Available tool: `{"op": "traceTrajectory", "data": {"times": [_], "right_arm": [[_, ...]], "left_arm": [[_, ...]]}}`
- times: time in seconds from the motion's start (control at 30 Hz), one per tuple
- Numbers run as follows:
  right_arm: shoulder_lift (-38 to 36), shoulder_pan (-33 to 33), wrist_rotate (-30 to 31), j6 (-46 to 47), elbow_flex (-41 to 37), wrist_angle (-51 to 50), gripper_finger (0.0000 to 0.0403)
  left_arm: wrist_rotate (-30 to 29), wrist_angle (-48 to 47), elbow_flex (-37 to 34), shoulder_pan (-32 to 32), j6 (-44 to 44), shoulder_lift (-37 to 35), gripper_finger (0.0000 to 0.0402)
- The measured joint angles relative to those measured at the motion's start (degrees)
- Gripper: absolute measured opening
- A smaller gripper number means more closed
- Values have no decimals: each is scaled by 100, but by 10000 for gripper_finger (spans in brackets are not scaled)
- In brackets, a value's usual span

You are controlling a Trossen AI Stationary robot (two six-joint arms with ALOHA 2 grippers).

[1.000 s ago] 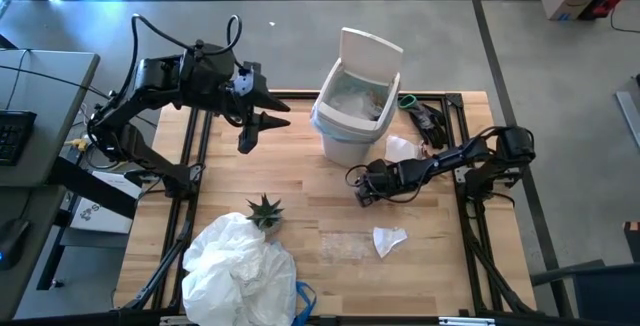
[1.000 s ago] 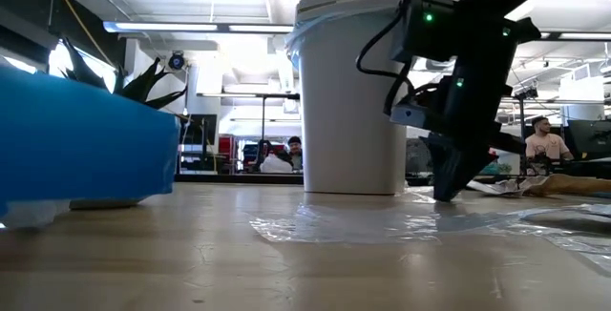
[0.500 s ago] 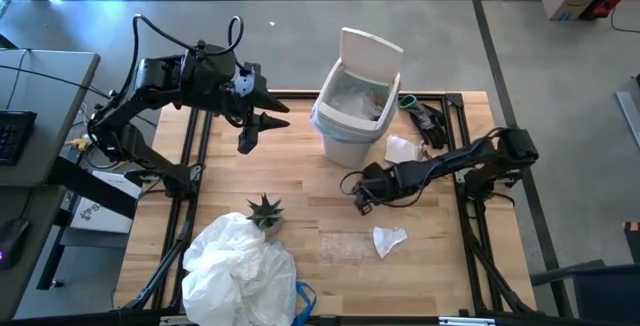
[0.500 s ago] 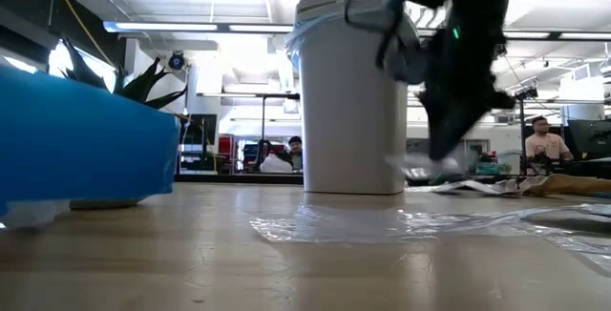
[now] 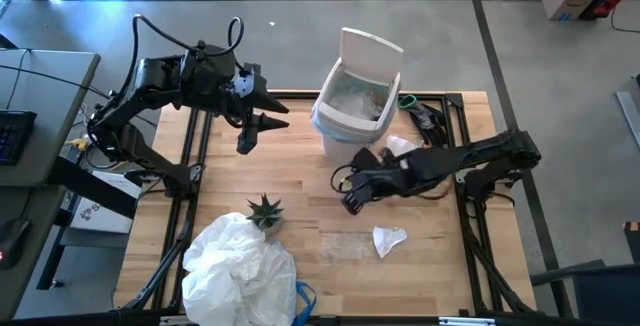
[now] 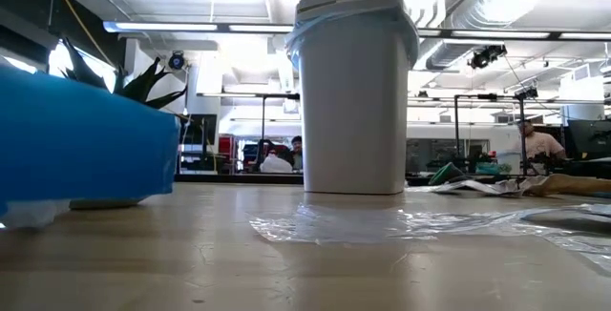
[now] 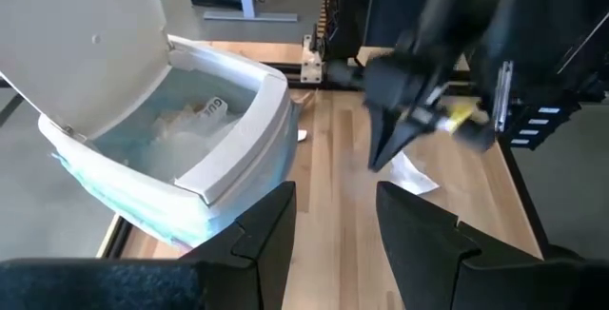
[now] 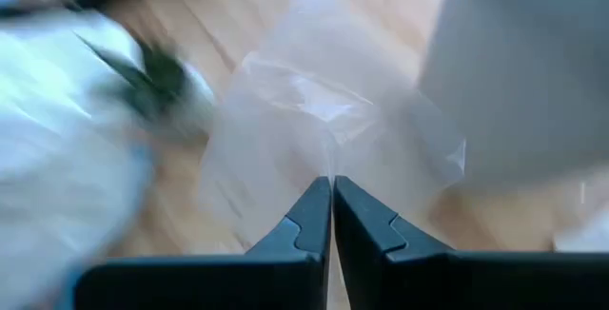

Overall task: Place trash/remove bag and relplace
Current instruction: Put the transparent plastic into the trash bin

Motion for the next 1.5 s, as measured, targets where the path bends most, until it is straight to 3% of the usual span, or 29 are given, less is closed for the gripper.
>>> {"op": "traceTrajectory", "data": {"times": [0.23, 0.4, 0.7, 0.9, 1.27, 1.5], "right_arm": [[-4, -126, 1388, -986, 1553, -2, 0], [-13, -628, 2092, -1758, 1980, -90, 0], [38, -1792, 2039, -1617, 1957, -1217, 0], [108, -2298, 1348, -1587, 1957, -1432, 3], [391, -2432, 1081, -1750, 1954, -1478, 76], [371, -2368, 1096, -1331, 1954, -1432, 118]], "left_arm": [[-7, -74, 0, -14, -83, 2, 133], [21, -171, 0, -80, -262, 2, 133], [-33, -455, 4, -499, -597, 49, 133], [-213, -448, 4, -779, -700, 112, 133], [-399, -489, 4, -1139, -754, 275, 133], [-259, -605, 2, -1307, -715, 470, 133]]}}
